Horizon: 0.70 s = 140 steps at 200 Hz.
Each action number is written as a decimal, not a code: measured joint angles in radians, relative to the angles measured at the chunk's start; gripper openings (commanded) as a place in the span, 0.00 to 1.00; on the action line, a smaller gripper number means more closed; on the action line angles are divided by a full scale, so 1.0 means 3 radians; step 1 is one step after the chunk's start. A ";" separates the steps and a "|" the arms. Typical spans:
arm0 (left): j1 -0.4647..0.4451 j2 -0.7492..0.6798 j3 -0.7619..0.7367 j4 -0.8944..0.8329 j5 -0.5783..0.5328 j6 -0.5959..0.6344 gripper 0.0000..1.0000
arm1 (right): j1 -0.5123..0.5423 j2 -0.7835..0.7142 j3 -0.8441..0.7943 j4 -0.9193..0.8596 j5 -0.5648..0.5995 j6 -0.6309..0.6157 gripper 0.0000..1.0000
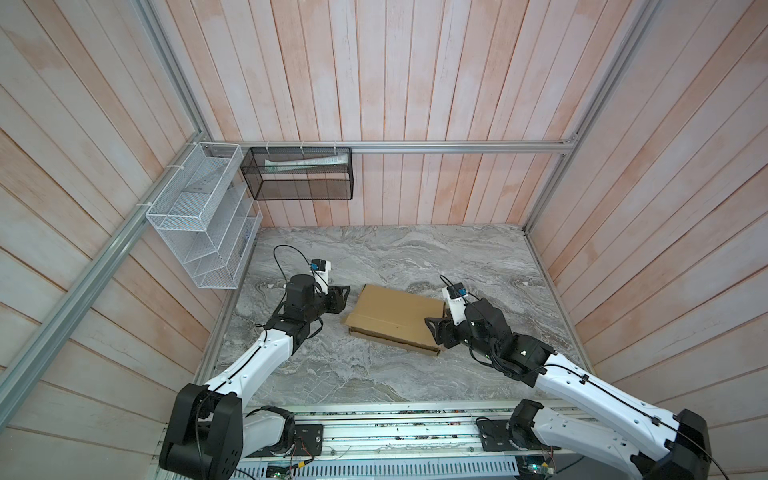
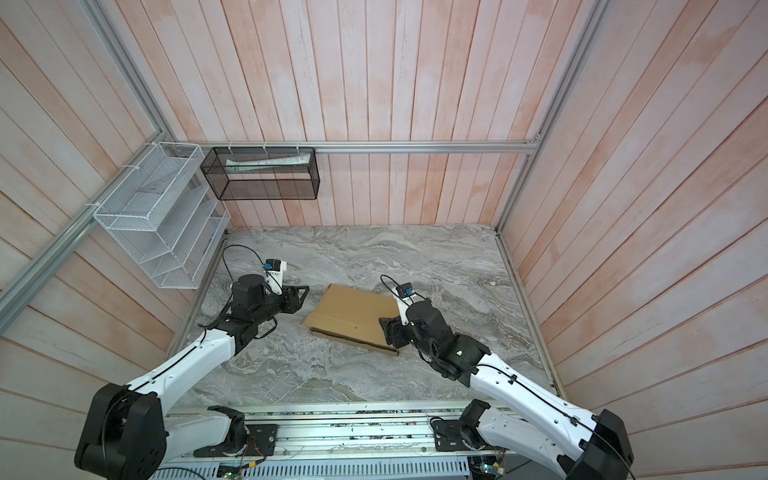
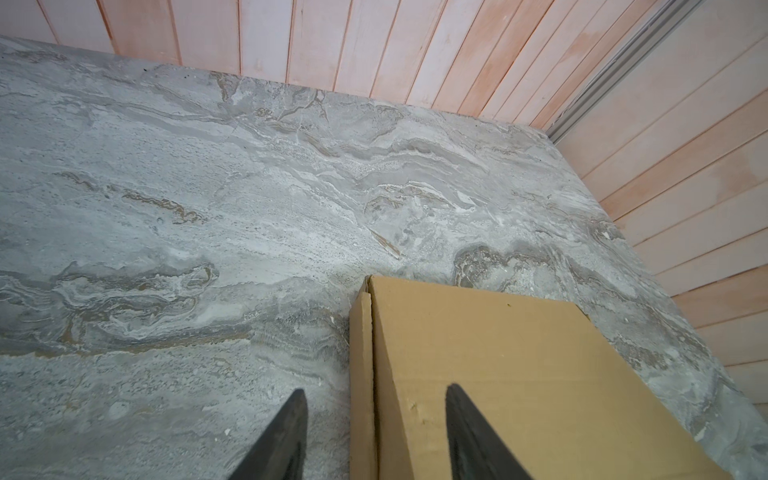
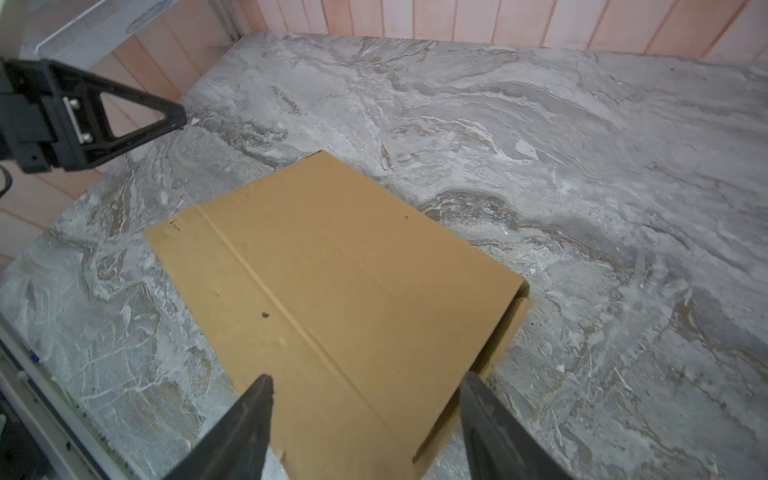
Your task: Fold the paper box
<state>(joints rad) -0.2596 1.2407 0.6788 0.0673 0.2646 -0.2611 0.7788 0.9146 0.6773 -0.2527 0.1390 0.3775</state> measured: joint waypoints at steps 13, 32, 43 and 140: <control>0.0001 0.0043 0.0000 0.0014 0.0042 0.0011 0.55 | -0.0132 -0.0061 -0.0088 -0.0004 -0.0047 0.0148 0.72; 0.0006 0.0130 0.0000 0.0037 0.0095 0.0013 0.55 | -0.0248 -0.0094 -0.0189 -0.0008 -0.0114 0.0319 0.72; 0.0006 0.0179 0.0000 0.0052 0.0126 0.0013 0.55 | -0.0278 -0.0094 -0.0219 -0.0009 -0.0144 0.0404 0.72; -0.0078 0.0412 -0.0151 0.0268 0.0244 -0.0004 0.52 | -0.0430 0.0070 -0.0394 0.0170 -0.0305 0.0771 0.71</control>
<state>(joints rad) -0.2829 1.3643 0.6334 0.1478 0.3378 -0.2623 0.6498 0.9356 0.5591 -0.2016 0.0475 0.6086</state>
